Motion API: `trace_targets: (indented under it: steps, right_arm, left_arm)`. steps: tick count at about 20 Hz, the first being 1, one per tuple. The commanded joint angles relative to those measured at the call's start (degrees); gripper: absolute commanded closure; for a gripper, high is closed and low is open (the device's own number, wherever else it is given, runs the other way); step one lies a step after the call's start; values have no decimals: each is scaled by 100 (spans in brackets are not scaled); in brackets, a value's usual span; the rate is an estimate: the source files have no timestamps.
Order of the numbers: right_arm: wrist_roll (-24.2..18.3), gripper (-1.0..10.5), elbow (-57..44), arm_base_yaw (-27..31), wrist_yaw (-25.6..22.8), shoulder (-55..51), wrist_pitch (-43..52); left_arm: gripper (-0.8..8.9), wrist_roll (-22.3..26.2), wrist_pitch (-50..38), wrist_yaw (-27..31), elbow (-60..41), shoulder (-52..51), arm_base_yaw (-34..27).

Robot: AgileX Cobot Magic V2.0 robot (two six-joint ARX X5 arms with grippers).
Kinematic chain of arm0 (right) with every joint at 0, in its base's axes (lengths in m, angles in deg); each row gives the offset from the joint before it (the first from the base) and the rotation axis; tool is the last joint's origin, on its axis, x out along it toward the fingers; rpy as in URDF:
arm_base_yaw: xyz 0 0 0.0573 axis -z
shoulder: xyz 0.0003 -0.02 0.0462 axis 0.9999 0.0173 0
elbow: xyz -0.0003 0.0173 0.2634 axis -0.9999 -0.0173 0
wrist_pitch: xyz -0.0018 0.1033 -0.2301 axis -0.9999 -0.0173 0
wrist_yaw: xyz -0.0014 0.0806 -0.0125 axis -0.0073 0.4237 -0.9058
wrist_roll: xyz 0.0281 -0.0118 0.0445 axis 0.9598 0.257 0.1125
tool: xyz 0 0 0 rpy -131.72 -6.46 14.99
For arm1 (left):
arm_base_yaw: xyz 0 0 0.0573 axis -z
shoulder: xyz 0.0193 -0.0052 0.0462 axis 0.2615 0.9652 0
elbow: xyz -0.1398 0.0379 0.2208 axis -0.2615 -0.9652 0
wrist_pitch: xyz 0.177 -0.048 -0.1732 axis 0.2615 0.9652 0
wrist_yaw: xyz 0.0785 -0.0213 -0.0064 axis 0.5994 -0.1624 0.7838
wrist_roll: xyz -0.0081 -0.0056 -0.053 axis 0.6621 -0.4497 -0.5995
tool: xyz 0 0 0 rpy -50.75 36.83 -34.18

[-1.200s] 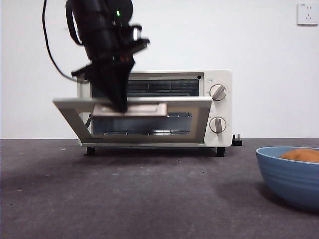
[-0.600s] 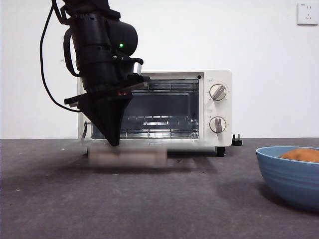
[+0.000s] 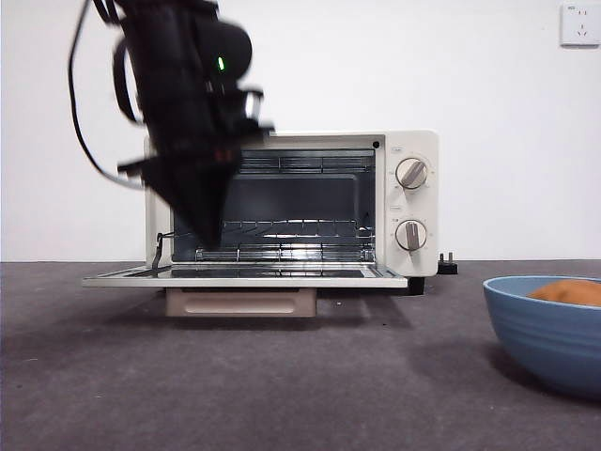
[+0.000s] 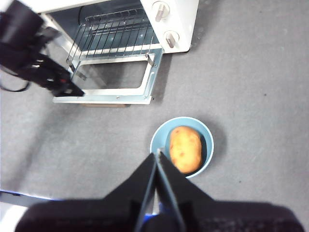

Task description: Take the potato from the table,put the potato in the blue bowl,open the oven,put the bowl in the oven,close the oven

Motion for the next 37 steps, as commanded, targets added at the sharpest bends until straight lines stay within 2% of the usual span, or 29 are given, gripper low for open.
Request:
trace_targets:
  steps: [1,5,7,11,14,15,17,18,22,26,31,32,37]
  right_arm:
    - [181,946,-22,-4,81,33,-127]
    - [726,946,-398,-4,232,68,-127]
    - [1272,946,-876,-4,306,68,-127]
    - [2111,946,-1825,-4,313,68,70]
    - [2638,941,-2304,-4,219,153,439]
    - [2691,914,-2428,-4,205,262,520]
    - [2841,734,-2634,-4,236,723,627]
    - [2839,692,-2699,-4,232,973,719]
    - [2817,690,-2719,2,227,2000,1327]
    - [2774,690,-2719,13,142,2767,1421]
    - [2743,690,-2719,363,-87,2962,1294]
    - [2627,690,-2719,514,-142,2957,1231]
    - [2402,690,-2719,1027,-63,3036,1460]
  left_arm:
    - [819,149,101,-323,-26,-597,13]
    - [819,153,153,-813,-26,-1718,22]
    - [819,166,168,-859,-26,-2319,66]
    - [819,339,289,-850,-26,-3381,63]
    - [819,551,487,-435,-26,-4044,61]
    - [818,612,555,-240,-26,-4210,61]
    - [818,789,809,-76,-26,-4518,61]
    - [819,866,981,-83,-26,-4625,61]
    - [818,1032,1722,-81,-26,-5040,61]
    - [819,1025,1753,-85,-26,-5412,61]
    - [818,1010,1755,-52,-26,-5600,61]
    - [819,1012,1755,-22,-26,-5608,61]
    - [818,1012,1755,-22,-26,-5598,61]
